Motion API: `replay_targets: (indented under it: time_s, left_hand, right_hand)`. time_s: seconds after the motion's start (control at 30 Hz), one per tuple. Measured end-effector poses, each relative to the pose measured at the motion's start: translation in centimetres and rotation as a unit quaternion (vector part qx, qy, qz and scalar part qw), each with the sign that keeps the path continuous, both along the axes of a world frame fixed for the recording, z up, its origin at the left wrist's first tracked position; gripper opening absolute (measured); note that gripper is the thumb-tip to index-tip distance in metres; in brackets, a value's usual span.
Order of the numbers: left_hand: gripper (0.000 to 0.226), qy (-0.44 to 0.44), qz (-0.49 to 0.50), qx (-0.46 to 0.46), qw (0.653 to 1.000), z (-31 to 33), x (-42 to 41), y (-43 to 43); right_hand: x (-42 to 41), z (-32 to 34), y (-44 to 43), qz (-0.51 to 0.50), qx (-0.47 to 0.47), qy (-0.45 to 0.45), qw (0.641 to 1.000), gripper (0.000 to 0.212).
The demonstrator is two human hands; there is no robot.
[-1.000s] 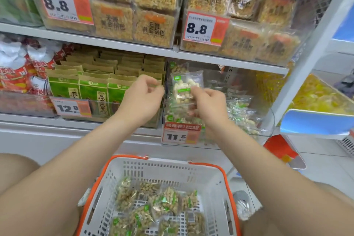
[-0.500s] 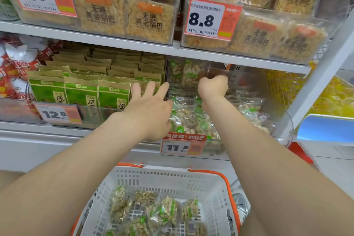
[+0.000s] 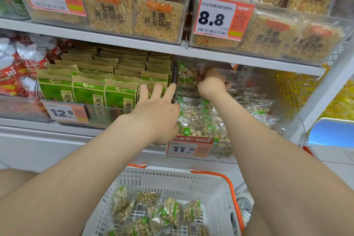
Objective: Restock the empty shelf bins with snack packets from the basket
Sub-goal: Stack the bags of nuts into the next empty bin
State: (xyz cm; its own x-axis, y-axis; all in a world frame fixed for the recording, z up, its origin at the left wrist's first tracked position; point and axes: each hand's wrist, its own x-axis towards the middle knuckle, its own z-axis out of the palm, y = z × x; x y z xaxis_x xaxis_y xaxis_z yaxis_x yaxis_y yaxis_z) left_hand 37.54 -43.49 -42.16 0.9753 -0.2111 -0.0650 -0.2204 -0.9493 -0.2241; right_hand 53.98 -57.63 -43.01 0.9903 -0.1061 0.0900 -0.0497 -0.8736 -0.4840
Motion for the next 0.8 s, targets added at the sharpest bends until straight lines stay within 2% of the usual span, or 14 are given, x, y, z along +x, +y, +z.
replay_targets:
  time_s: [0.07,0.13,0.2,0.27,0.3,0.37,0.43,0.5,0.67,0.73,0.8]
  left_hand:
    - [0.045,0.000,0.002,-0.001,1.000,0.1,0.0,-0.1]
    - [0.045,0.001,0.002,-0.001,1.000,0.1,0.1,-0.1]
    - [0.044,0.002,0.001,-0.003,1.000,0.1,0.0,-0.1]
    - [0.044,0.000,0.000,-0.011,1.000,0.2,-0.1,0.1]
    - [0.044,-0.001,-0.001,-0.021,1.000,0.1,-0.2,0.2]
    - [0.044,-0.011,-0.005,-0.053,0.999,0.1,-0.4,0.4]
    - [0.043,-0.033,-0.009,-0.098,0.995,0.3,-0.9,0.8]
    - [0.041,-0.061,-0.008,-0.145,0.987,0.7,-1.7,1.2]
    - [0.031,-0.186,-0.014,-0.165,0.968,1.0,-4.3,2.6]
    - [0.025,-0.146,0.004,-0.198,0.969,0.9,-5.3,3.5]
    - [0.021,-0.054,0.042,-0.190,0.979,0.5,-6.1,4.6]
  right_hand:
    - [-0.5,-0.2,0.3,-0.010,-0.017,0.001,1.000,0.021]
    - [-1.2,-0.6,0.6,-0.029,-0.025,-0.046,0.998,0.025]
    - [-2.4,-0.8,0.7,-0.069,-0.038,-0.096,0.992,0.043]
    - [-3.7,-0.7,0.9,-0.097,-0.047,-0.107,0.988,0.064]
    - [-4.3,-0.6,1.1,-0.097,-0.044,-0.111,0.988,0.065]
    - [-5.3,-0.4,1.5,-0.057,-0.035,-0.132,0.989,0.043]
    - [-7.1,-0.1,1.6,0.033,0.012,-0.164,0.986,0.022]
    - [-9.6,0.4,1.9,0.120,0.060,-0.175,0.975,0.022]
    - [-16.1,0.4,2.1,0.231,0.032,-0.225,0.946,0.027]
    - [-18.0,-0.2,1.9,0.246,0.021,-0.236,0.940,0.030]
    - [-19.4,-1.3,2.0,0.276,0.010,-0.223,0.935,0.030]
